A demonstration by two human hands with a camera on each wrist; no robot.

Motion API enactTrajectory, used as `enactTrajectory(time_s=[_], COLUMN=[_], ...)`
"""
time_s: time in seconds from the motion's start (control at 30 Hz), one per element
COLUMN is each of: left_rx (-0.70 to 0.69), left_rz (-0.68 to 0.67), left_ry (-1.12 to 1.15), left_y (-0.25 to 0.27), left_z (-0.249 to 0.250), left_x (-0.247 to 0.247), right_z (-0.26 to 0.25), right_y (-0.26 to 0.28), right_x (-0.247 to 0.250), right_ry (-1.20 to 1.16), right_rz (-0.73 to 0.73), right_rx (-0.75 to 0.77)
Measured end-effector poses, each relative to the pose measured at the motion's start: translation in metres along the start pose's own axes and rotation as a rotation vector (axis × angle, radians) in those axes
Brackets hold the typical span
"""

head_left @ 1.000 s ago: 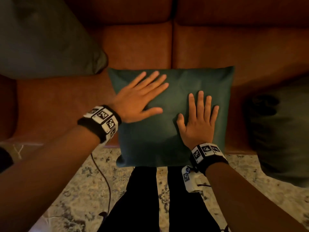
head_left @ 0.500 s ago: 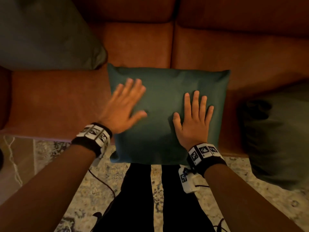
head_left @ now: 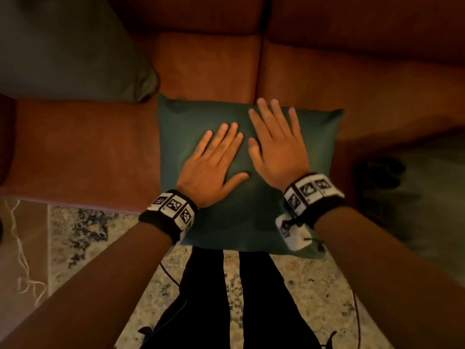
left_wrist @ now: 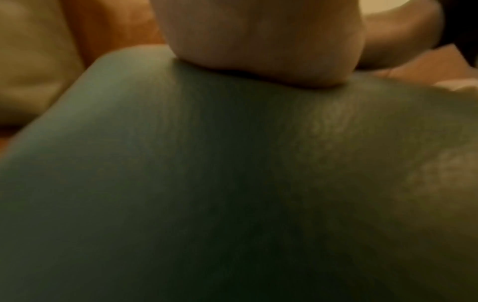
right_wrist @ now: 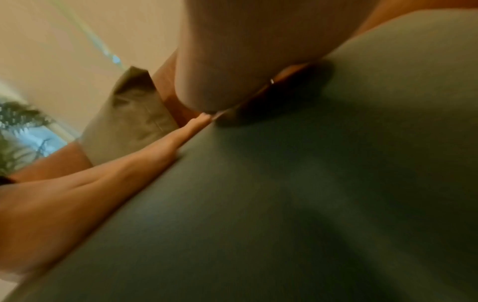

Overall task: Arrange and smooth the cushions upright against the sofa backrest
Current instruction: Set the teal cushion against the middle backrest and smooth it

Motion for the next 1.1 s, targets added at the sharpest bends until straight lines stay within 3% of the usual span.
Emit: enactTrajectory(time_s=[0.07,0.1,0.17,0.2,0.23,0.27,0.3,0.4,0.47,0.5,0.53,0.63,0.67,0.7,0.73,0.8,0.83,0.87,0.97,1.0,1.03,1.1], left_rx=[-0.007,-0.011,-0.007,-0.004,-0.002,-0.003,-0.002,0.018,0.016,0.011,0.008,0.022,0.027,0.025,0.021,0.017,0.013,0.008,0.014,0.017,0.018,0.016], left_rz=[-0.005,-0.011,-0.019,-0.017,-0.024,-0.033,-0.038,-0.042,-0.033,-0.033,-0.041,-0.039,-0.038,-0.041,-0.042,-0.036,-0.034,-0.038,-0.055,-0.066,-0.074,-0.079], left_ry=[-0.005,-0.006,-0.003,-0.002,-0.001,-0.002,-0.004,-0.016,-0.021,-0.019,-0.015,-0.005,-0.007,-0.009,-0.011,-0.010,-0.003,0.005,0.015,0.020,0.024,0.027], left_y=[0.002,0.001,-0.003,-0.005,-0.008,-0.010,-0.011,-0.014,-0.015,-0.015,-0.015,-0.017,-0.018,-0.018,-0.017,-0.015,-0.016,-0.018,-0.024,-0.025,-0.026,-0.026], left_z=[-0.005,-0.006,-0.009,-0.010,-0.012,-0.012,-0.011,-0.005,-0.005,-0.005,-0.005,-0.004,-0.005,-0.006,-0.007,-0.007,-0.006,-0.004,-0.005,-0.006,-0.007,-0.007], left_x=[-0.005,-0.006,-0.006,-0.006,-0.006,-0.006,-0.008,-0.010,-0.010,-0.009,-0.009,-0.009,-0.009,-0.010,-0.011,-0.012,-0.012,-0.012,-0.010,-0.009,-0.010,-0.011], right_z=[0.031,0.061,0.133,0.161,0.177,0.182,0.174,0.114,0.082,0.080,0.090,0.136,0.141,0.137,0.125,0.094,0.085,0.086,0.105,0.100,0.085,0.040], right_y=[-0.004,-0.001,0.013,0.022,0.031,0.035,0.032,0.016,0.016,0.023,0.031,0.061,0.065,0.062,0.055,0.045,0.045,0.049,0.067,0.070,0.071,0.074], right_x=[-0.002,0.000,0.016,0.025,0.032,0.036,0.038,0.036,0.020,0.010,0.002,-0.002,0.001,0.008,0.014,0.014,0.007,-0.003,-0.008,-0.003,0.002,0.006], right_ry=[0.083,0.086,0.004,-0.027,-0.022,0.004,0.026,-0.065,-0.059,-0.040,-0.048,-0.216,-0.290,-0.322,-0.326,-0.281,-0.231,-0.190,-0.280,-0.308,-0.308,-0.253], right_rz=[-0.153,-0.178,-0.251,-0.361,-0.446,-0.462,-0.400,-0.098,-0.137,-0.182,-0.200,-0.123,-0.080,-0.028,0.021,0.004,-0.039,-0.056,0.013,0.044,0.084,0.131], right_rx=[0.022,-0.082,-0.498,-0.701,-0.791,-0.762,-0.637,-0.229,-0.007,-0.002,-0.107,-0.807,-0.946,-0.951,-0.841,-0.482,-0.382,-0.407,-0.934,-0.970,-0.914,-0.661])
Point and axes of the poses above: each hand's wrist, its own y-axis away from the middle knuckle, its own x-axis out of the back of the hand, z = x × y, the point moved 3 cm from there along -y, towards the middle knuckle, and after that the axes turned 8 degrees about x, right-handed, at the moved point
